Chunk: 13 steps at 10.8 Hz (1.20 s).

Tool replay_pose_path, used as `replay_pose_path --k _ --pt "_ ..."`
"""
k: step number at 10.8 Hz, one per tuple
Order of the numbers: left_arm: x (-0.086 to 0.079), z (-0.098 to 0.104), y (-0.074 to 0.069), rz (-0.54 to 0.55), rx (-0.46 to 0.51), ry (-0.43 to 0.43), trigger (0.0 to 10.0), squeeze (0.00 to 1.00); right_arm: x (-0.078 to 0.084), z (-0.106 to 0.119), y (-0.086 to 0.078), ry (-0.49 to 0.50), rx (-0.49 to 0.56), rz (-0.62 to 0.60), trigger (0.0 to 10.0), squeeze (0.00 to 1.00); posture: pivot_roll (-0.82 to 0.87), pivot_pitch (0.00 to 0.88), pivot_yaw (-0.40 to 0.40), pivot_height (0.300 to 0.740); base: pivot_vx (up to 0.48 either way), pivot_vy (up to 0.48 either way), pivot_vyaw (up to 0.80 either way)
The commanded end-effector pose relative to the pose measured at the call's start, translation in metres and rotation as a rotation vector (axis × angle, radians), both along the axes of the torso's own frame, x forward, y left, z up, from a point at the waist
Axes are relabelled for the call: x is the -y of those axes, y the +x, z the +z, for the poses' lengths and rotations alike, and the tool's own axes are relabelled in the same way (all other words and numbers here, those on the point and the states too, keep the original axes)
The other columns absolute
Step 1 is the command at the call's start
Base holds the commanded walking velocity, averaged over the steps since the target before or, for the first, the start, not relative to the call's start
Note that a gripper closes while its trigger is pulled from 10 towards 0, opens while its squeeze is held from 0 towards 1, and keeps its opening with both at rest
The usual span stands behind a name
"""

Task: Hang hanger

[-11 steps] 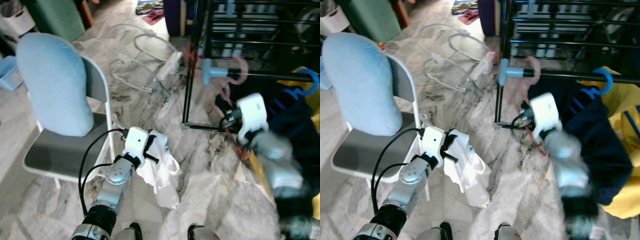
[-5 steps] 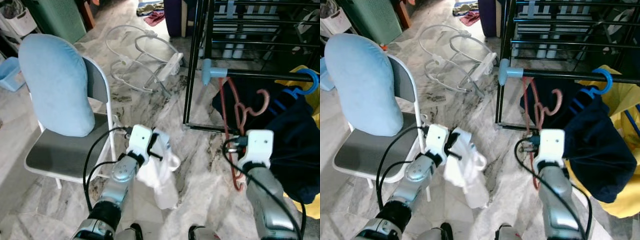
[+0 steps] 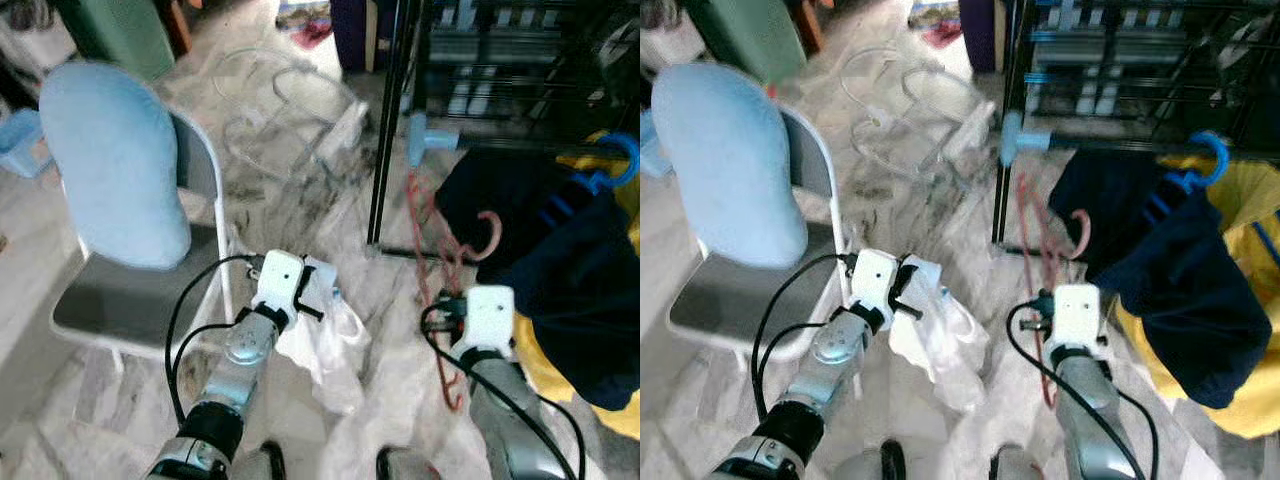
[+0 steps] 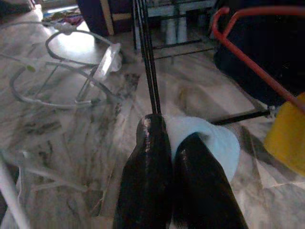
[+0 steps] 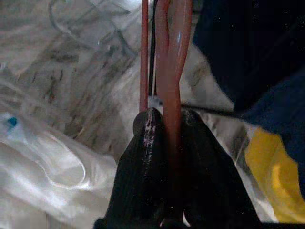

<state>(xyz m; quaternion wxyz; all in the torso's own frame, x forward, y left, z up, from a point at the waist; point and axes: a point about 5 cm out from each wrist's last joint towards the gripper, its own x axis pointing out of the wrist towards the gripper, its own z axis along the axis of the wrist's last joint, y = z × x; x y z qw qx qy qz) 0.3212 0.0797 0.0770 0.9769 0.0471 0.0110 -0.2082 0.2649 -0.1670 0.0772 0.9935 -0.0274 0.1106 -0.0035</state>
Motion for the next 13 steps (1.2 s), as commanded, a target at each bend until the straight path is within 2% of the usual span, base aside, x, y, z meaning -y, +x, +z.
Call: replay_pose_path --k 1,6,9,12,13 --pt "-0.007 -0.005 -0.003 0.026 -0.006 0.009 10.0 0.00 -0.008 -0.008 -0.002 0.010 -0.035 0.030 10.0 0.00 -0.22 0.165 0.081 0.740 -0.304 0.000 0.00" --pt "-0.005 -0.004 0.001 0.034 -0.004 0.017 10.0 0.00 -0.013 -0.012 0.004 0.026 -0.059 0.047 10.0 0.00 -0.22 0.129 0.080 0.740 -0.305 0.000 0.00" --pt "-0.010 -0.014 -0.001 0.048 -0.029 0.050 10.0 0.00 -0.010 -0.016 0.014 0.036 -0.058 0.021 10.0 0.00 -0.21 0.024 0.091 0.740 -0.333 0.000 0.00" --pt "-0.017 -0.021 0.002 0.078 -0.064 0.080 10.0 0.00 -0.012 -0.023 0.017 -0.043 -0.063 0.062 10.0 0.00 -0.21 0.000 0.079 0.740 -0.311 0.000 0.00" --pt "-0.016 -0.023 0.001 0.077 -0.070 0.080 10.0 0.00 -0.013 -0.026 0.017 -0.037 -0.061 0.064 10.0 0.00 -0.21 0.000 0.078 0.740 -0.311 0.000 0.00"
